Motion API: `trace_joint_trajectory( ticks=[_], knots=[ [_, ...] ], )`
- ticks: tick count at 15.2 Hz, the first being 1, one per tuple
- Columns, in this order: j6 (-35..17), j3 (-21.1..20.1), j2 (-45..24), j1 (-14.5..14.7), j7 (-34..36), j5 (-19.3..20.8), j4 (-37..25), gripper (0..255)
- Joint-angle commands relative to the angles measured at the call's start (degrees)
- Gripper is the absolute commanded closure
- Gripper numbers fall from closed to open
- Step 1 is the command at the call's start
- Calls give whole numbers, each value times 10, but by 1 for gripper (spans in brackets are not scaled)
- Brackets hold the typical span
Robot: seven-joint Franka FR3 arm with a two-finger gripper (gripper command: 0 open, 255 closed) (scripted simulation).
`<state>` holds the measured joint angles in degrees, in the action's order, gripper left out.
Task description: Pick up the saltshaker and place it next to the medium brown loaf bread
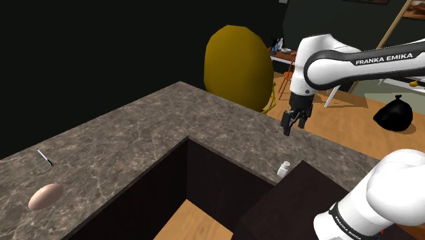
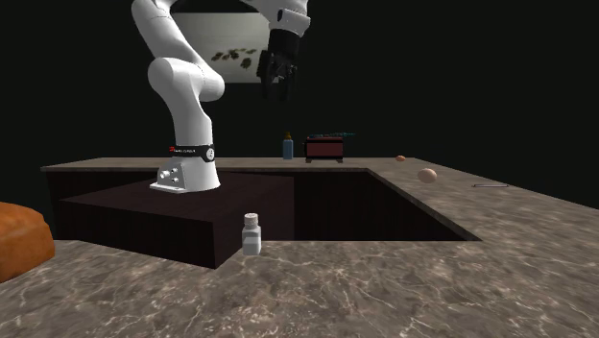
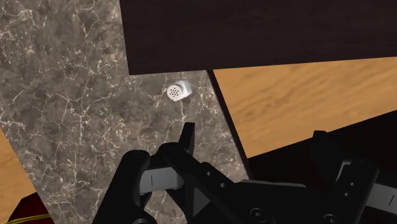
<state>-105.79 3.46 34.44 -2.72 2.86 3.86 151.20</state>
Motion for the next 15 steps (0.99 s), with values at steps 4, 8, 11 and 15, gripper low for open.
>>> trace_joint_trajectory(
  ticks=[4, 8, 11, 15],
  knots=[
    [-108, 19, -76, -15, -15, 23, 40, 0],
    [-194, 37, -154, -30, -27, 43, 55, 0],
    [-259, 49, -222, -40, -35, 57, 56, 0],
    [-341, 65, -322, -53, -45, 72, 46, 0]
  ],
)
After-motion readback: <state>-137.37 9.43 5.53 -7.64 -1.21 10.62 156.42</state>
